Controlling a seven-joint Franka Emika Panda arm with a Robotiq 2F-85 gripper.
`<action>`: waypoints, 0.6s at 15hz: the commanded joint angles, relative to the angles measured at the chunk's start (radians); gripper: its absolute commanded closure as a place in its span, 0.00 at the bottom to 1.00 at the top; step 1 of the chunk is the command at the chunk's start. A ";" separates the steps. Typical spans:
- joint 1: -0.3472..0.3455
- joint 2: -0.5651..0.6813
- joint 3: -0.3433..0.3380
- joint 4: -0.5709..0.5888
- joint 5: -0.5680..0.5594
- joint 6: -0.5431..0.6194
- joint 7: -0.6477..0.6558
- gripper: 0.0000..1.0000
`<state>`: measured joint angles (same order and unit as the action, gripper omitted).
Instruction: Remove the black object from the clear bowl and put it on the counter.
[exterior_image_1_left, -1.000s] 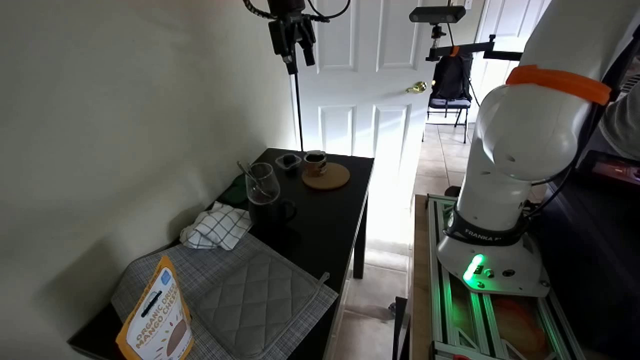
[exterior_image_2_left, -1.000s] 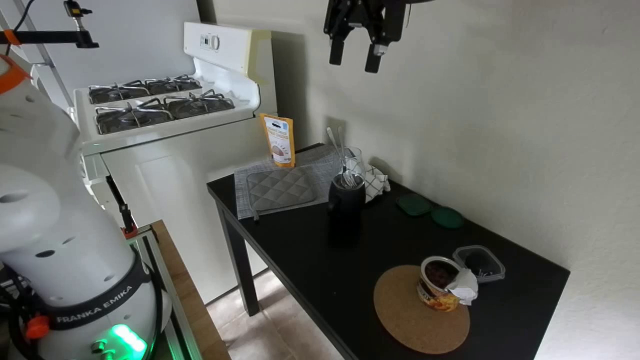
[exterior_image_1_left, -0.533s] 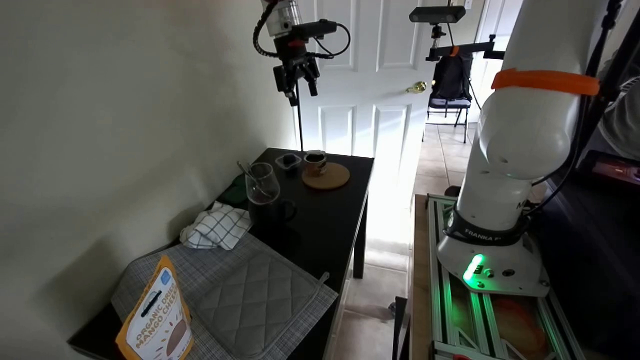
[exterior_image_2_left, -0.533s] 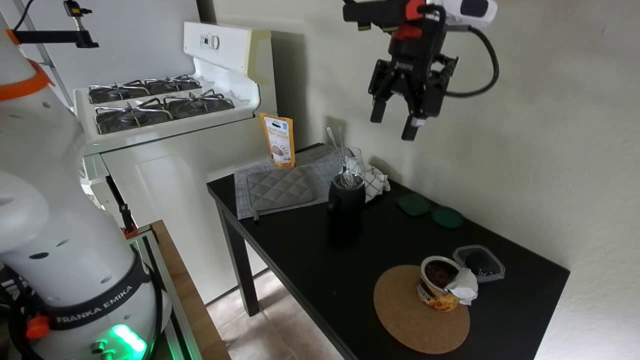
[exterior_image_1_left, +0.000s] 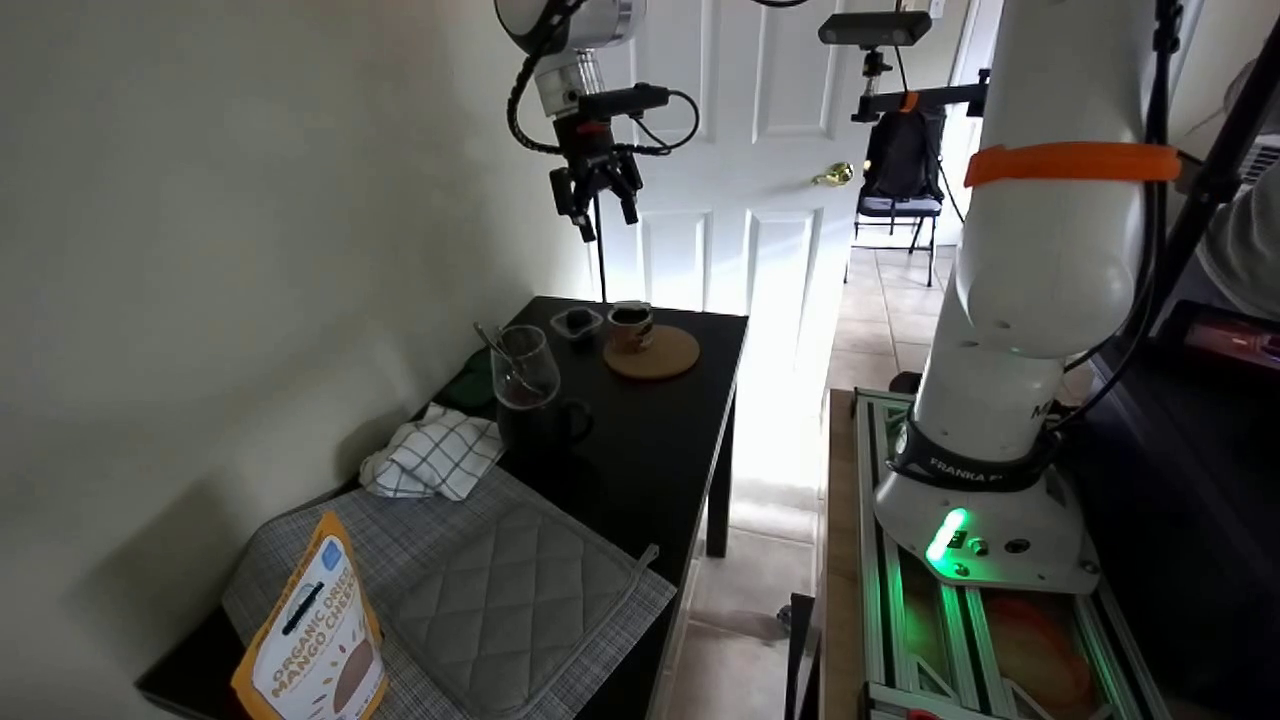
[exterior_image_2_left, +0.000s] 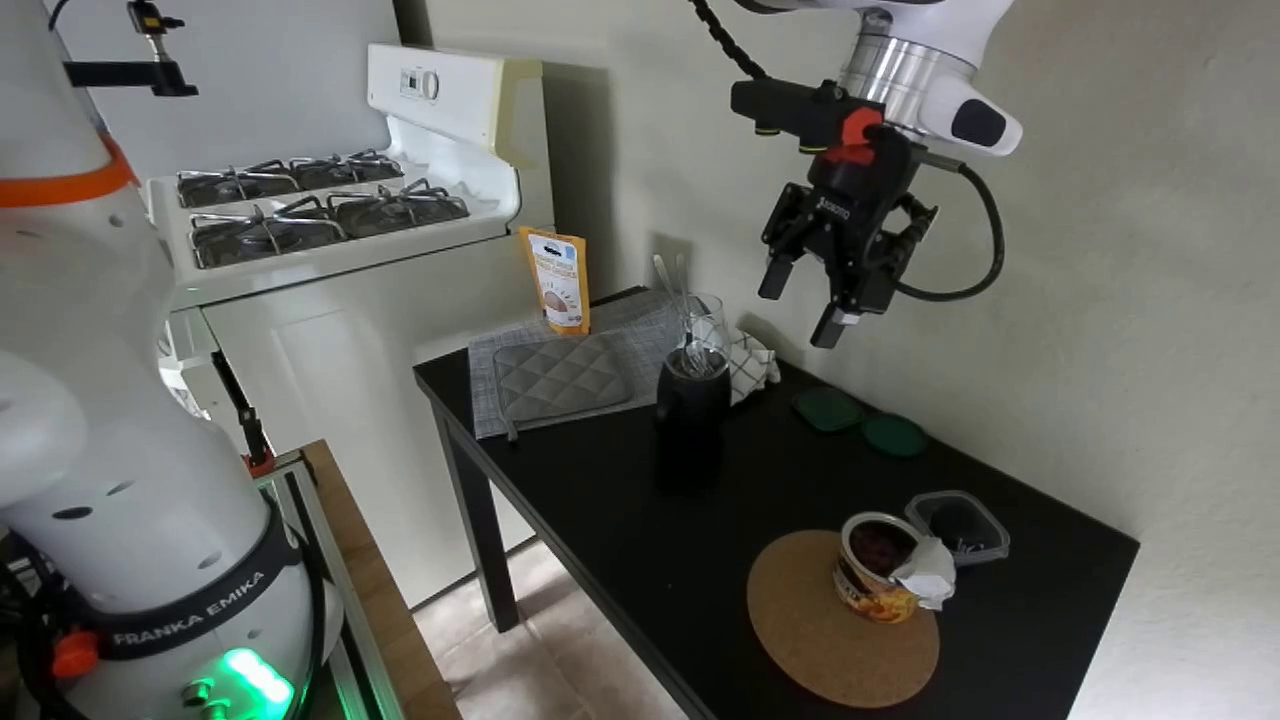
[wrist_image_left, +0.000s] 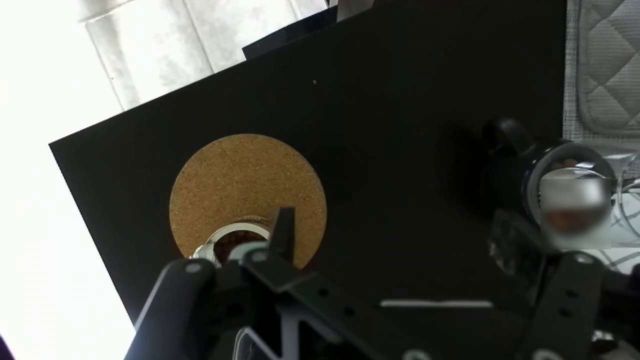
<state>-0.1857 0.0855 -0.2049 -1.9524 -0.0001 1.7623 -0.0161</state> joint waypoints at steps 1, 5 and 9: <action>-0.005 0.000 0.005 0.005 0.000 -0.002 0.000 0.00; -0.008 0.040 0.004 0.003 -0.070 0.212 -0.052 0.00; -0.033 0.156 -0.006 0.050 -0.040 0.397 -0.050 0.00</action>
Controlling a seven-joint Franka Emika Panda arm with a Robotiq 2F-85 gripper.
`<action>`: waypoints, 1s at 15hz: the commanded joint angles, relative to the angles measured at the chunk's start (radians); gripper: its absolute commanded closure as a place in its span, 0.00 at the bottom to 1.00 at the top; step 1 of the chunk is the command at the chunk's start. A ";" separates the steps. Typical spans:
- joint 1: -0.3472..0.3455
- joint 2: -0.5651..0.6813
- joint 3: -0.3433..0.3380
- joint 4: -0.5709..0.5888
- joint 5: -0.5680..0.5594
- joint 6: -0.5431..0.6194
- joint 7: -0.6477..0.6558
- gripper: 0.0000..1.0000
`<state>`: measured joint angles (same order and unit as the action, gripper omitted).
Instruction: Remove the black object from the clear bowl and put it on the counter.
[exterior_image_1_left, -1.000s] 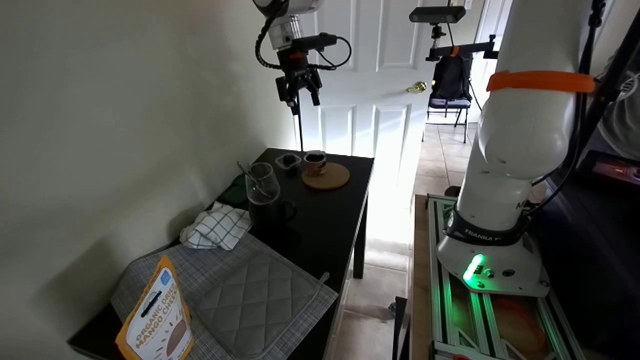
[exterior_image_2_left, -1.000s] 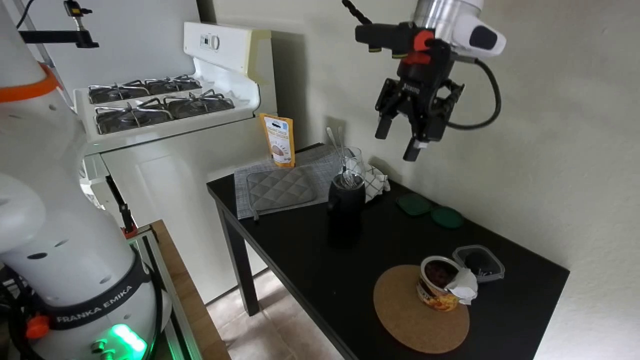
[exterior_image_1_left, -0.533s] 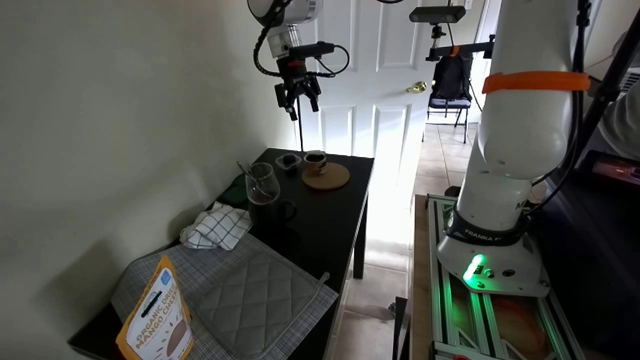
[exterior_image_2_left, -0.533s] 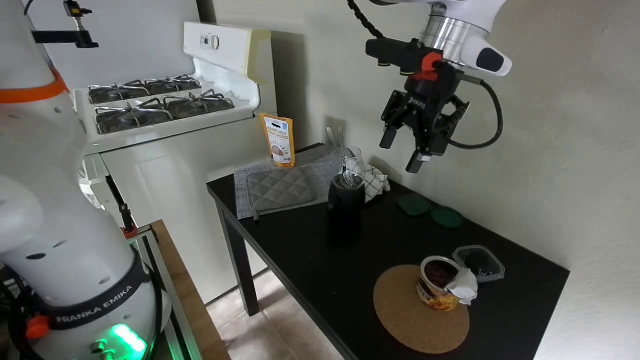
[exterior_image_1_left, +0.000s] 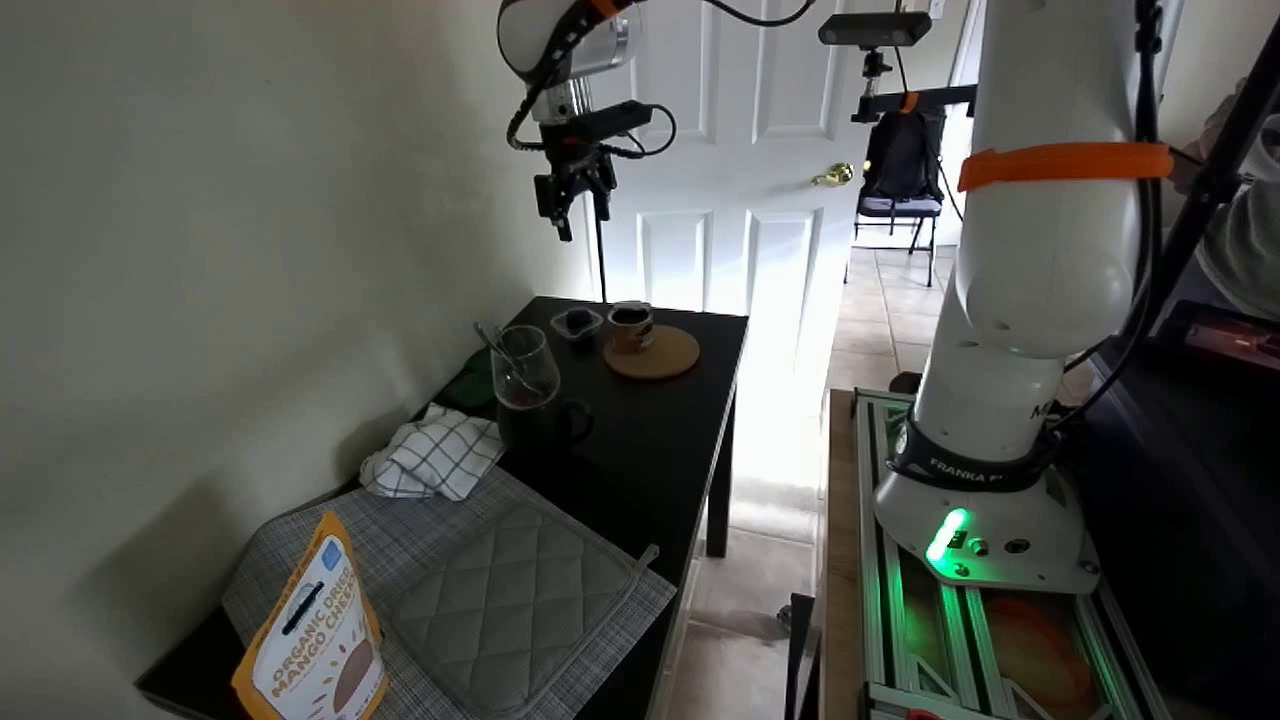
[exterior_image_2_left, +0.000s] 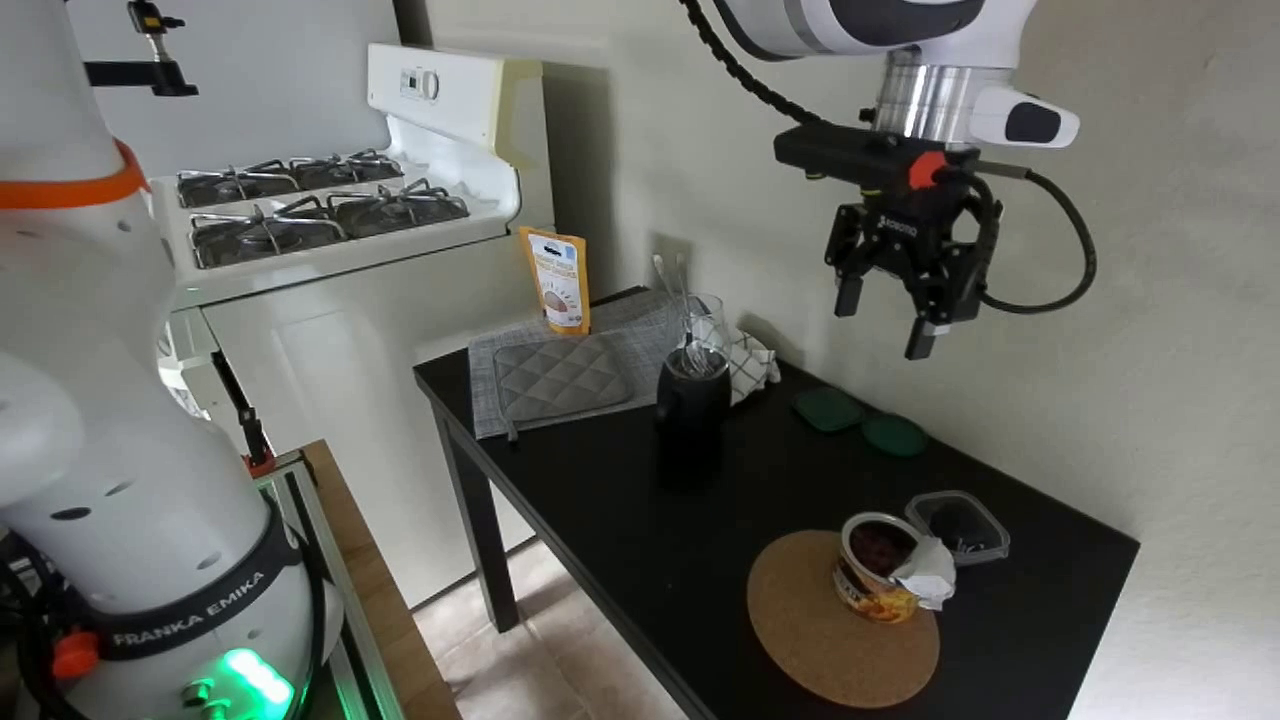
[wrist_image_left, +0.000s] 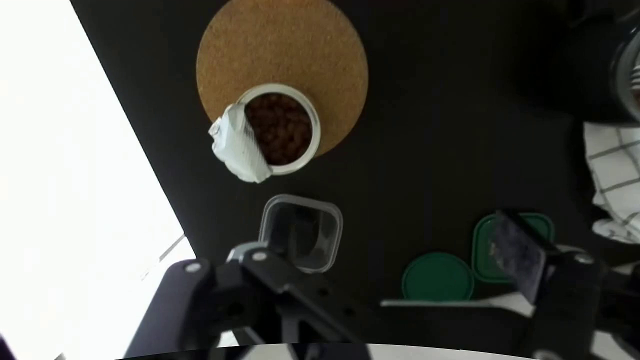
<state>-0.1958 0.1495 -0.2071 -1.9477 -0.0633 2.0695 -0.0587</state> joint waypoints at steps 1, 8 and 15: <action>-0.034 0.134 -0.003 0.069 0.046 0.107 -0.016 0.00; -0.088 0.264 0.028 0.151 0.155 0.057 -0.120 0.00; -0.099 0.381 0.064 0.252 0.242 0.214 -0.088 0.00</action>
<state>-0.2787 0.4477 -0.1721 -1.7617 0.1260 2.2011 -0.1687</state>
